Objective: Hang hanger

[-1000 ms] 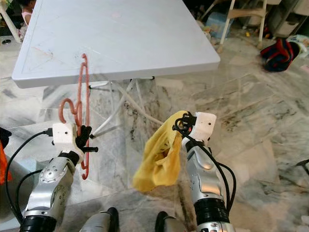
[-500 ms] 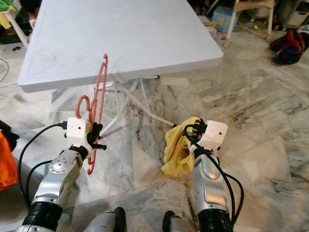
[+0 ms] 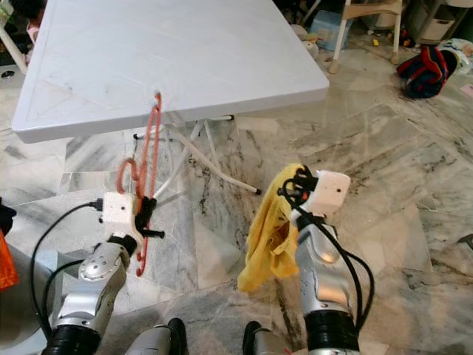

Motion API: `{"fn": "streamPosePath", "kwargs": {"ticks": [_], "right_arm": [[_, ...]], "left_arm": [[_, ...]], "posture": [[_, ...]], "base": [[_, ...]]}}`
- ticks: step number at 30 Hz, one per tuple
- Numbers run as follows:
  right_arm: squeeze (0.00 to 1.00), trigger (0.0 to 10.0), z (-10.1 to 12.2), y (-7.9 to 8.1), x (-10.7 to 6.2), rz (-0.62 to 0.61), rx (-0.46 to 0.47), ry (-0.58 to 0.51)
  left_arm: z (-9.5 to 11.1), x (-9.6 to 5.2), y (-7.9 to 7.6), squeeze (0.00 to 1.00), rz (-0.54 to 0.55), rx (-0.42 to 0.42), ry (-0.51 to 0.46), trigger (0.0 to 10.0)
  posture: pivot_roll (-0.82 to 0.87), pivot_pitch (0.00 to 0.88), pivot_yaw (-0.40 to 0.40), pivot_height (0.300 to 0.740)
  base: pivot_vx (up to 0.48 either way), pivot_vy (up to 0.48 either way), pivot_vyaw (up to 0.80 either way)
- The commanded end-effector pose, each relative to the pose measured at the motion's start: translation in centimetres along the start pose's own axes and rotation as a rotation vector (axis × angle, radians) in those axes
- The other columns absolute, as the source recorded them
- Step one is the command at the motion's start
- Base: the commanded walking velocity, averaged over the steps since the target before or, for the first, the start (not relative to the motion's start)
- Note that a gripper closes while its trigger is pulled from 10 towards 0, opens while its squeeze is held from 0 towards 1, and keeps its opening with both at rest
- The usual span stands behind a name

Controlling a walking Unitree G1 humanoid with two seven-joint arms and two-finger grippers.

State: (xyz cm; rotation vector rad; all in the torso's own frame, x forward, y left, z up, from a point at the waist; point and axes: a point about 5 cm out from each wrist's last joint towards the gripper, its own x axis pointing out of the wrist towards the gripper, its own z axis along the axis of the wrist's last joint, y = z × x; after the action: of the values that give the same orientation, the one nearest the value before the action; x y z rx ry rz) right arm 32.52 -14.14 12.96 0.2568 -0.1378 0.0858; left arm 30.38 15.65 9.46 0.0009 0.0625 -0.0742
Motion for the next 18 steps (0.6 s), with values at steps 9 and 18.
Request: {"fn": "streamPosePath", "kwargs": {"ticks": [9, 18], "right_arm": [[0.0, 10.0, -0.3, 1.4, 1.3, 0.035, 0.027, -0.012], [0.0, 10.0, -0.7, 1.6, 2.0, 0.031, 0.045, -0.018]], "left_arm": [[-0.2, 0.8, 0.7, 0.0, 0.032, 0.009, 0.014, 10.0], [0.3, 2.0, 0.5, 0.0, -0.009, 0.034, 0.008, 10.0]], "posture": [[0.22, 0.033, -0.041, 0.74], [0.22, 0.0, -0.015, 0.74]], "base": [[0.0, 0.0, 0.0], [0.0, 0.0, 0.0]]}}
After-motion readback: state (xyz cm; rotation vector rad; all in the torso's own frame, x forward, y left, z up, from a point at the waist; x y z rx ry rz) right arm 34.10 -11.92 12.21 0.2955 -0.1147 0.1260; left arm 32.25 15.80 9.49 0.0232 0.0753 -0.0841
